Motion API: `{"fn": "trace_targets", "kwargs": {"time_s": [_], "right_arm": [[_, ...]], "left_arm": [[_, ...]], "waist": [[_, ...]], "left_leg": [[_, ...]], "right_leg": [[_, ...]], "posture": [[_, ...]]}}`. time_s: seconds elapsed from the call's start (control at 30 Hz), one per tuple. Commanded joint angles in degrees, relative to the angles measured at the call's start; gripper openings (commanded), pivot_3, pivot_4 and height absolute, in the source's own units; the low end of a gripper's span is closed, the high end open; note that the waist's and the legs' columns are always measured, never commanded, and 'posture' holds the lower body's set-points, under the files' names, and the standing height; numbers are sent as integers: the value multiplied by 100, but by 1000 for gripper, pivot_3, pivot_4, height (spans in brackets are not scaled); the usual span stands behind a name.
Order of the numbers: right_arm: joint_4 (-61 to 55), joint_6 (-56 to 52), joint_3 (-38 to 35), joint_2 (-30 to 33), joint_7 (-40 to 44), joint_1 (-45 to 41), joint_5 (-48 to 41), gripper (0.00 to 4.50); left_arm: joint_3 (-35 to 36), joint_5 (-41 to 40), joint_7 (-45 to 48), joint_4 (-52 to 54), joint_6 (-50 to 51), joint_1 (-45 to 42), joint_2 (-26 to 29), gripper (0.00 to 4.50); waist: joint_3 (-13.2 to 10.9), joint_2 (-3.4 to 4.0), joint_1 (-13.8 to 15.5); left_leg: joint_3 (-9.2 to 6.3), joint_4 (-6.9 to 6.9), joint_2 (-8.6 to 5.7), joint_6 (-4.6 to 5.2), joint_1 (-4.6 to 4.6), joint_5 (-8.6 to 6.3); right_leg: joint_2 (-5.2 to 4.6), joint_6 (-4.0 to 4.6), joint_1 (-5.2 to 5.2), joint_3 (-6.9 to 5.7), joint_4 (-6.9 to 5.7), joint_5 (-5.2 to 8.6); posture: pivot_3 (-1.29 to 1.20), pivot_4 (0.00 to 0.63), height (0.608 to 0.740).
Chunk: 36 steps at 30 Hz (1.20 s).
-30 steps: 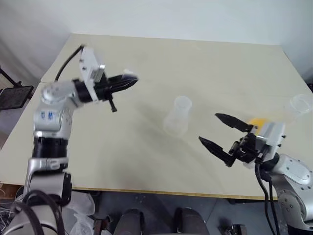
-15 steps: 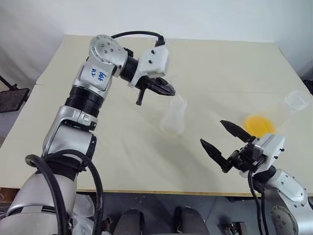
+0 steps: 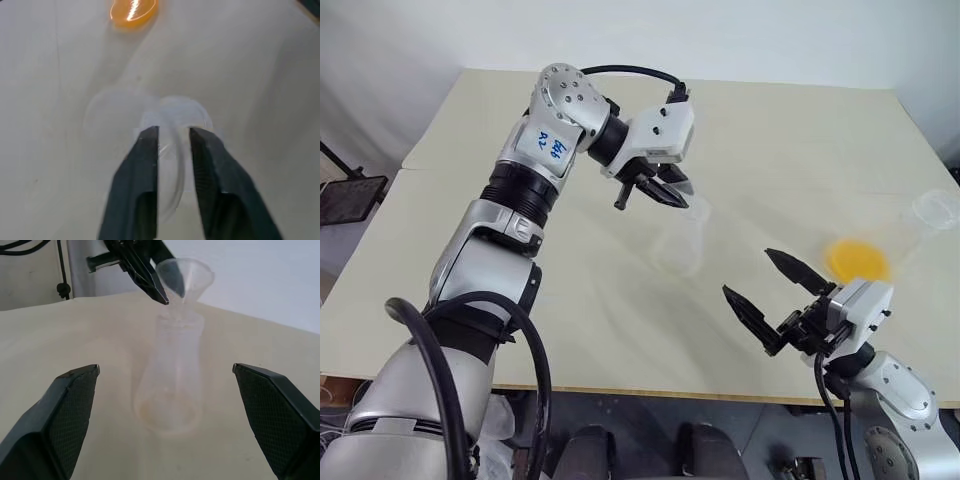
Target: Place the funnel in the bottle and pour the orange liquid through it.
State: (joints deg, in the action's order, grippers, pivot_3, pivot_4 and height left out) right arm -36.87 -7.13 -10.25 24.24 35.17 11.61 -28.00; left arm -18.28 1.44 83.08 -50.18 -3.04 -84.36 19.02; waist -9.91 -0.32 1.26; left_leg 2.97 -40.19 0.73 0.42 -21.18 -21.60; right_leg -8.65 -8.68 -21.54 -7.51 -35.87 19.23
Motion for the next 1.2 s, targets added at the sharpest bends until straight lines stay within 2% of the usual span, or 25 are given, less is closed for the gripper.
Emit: {"fn": "trace_targets", "kwargs": {"time_s": [0.03,0.27,0.4,0.6,0.73,0.83,1.03,1.1,1.2], "right_arm": [[-185,149,-96,15,-64,-28,-11,4500],[-214,91,-422,148,-66,31,-106,4500],[-322,-136,-939,173,-265,263,-441,4500],[-388,89,-1912,118,-253,1055,-603,4500],[-226,369,-2634,-219,-284,1787,-787,4500],[-113,470,-2887,-410,-369,1969,-902,4500],[511,113,-3184,-229,-767,1670,-1043,4500],[757,-428,-3216,78,-1194,1273,-1132,4500],[1000,-811,-3147,459,-1257,891,-1164,4500]], "left_arm": [[214,-86,0,40,82,-187,20,2285],[1058,-935,121,389,1016,309,94,4469],[1635,-1634,291,1344,1180,1288,357,4469],[2437,-2183,-274,2098,1201,2879,732,4469],[2681,-2521,-726,3219,1576,4048,842,4469],[2646,-2642,-830,3680,1797,4522,930,4469],[2547,-2734,-926,4090,1947,4927,982,4469],[2517,-2780,-994,4221,2000,4968,961,4469],[2467,-2825,-1095,4383,2031,5017,940,4469]], "waist": [[0,0,-13],[0,0,-12],[1,1,-49],[2,3,-122],[3,5,-112],[3,4,-107],[6,11,-130],[6,11,-142],[11,19,-138]], "left_leg": [[1,0,0,0,1,0],[-1,-1,2,0,1,0],[-6,-2,4,0,4,0],[-18,-7,4,0,3,0],[-25,1,3,0,8,0],[-43,-12,1,0,4,0],[-51,-14,4,0,28,0],[-43,-12,4,0,28,0],[-31,-10,6,0,35,0]], "right_leg": [[0,0,0,1,0,0],[0,0,0,1,-2,0],[0,0,0,1,-8,0],[0,0,4,-1,-12,0],[-1,0,7,5,-14,0],[-2,0,14,9,-13,0],[2,0,24,35,-12,0],[3,0,19,44,-12,0],[4,0,18,55,-13,0]], "posture": [[0,150,740],[0,150,740],[0,150,740],[0,150,740],[0,150,740],[0,150,740],[0,150,740],[0,150,740],[0,150,740]]}}
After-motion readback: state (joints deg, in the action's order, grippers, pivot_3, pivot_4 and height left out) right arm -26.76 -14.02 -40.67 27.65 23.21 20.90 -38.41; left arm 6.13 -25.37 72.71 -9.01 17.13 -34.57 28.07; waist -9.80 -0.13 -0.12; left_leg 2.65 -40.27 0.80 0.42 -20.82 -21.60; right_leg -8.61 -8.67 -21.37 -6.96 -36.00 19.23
